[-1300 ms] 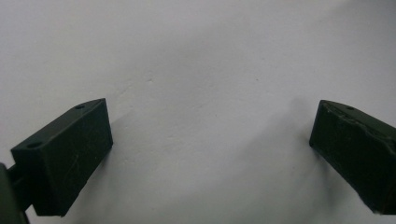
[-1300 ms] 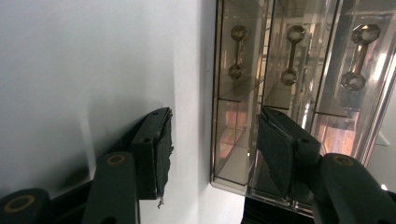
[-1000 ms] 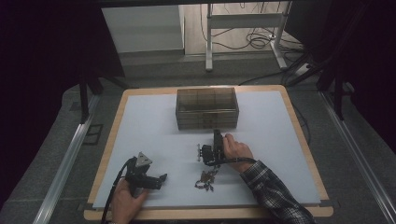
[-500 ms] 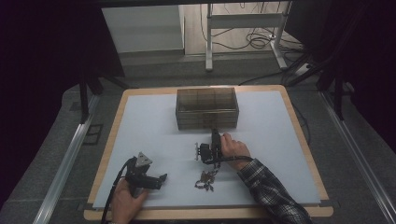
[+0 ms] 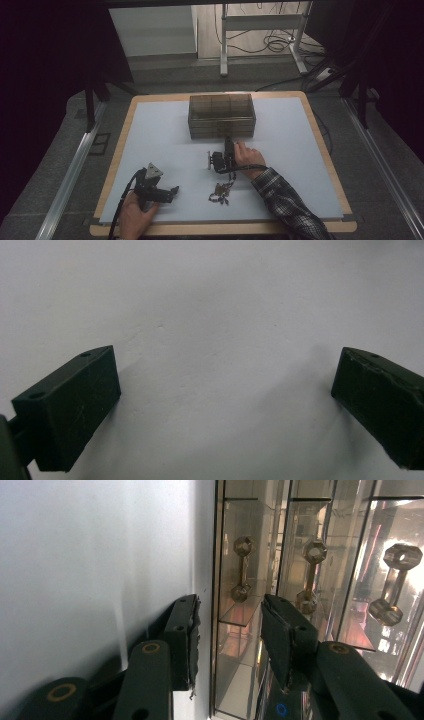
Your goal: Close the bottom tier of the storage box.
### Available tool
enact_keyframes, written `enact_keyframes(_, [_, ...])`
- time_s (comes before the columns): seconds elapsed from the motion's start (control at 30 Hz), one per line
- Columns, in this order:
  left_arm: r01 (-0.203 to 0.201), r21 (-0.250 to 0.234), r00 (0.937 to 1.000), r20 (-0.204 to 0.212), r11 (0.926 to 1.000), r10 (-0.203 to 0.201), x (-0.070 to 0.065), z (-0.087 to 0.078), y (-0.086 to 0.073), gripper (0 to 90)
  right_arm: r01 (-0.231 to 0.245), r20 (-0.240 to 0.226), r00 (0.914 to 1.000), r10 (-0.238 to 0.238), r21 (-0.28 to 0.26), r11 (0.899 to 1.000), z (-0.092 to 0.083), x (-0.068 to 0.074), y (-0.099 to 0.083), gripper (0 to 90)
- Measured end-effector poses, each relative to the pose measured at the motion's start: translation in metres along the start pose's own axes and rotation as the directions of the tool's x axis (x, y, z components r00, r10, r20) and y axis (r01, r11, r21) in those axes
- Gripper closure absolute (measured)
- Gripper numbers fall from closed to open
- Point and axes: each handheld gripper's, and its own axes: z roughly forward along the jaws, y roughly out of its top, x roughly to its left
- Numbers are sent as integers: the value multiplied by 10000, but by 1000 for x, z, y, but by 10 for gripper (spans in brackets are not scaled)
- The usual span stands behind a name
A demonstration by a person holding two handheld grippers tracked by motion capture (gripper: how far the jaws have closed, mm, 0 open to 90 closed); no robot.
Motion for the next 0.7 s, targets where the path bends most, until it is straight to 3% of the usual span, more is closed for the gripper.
enact_keyframes(0.7, [2, -3, 10000, 0, 10000, -2, 0, 0, 0, 0, 101, 263, 9996, -101, 5, 9999, 12, 2, -1, 684])
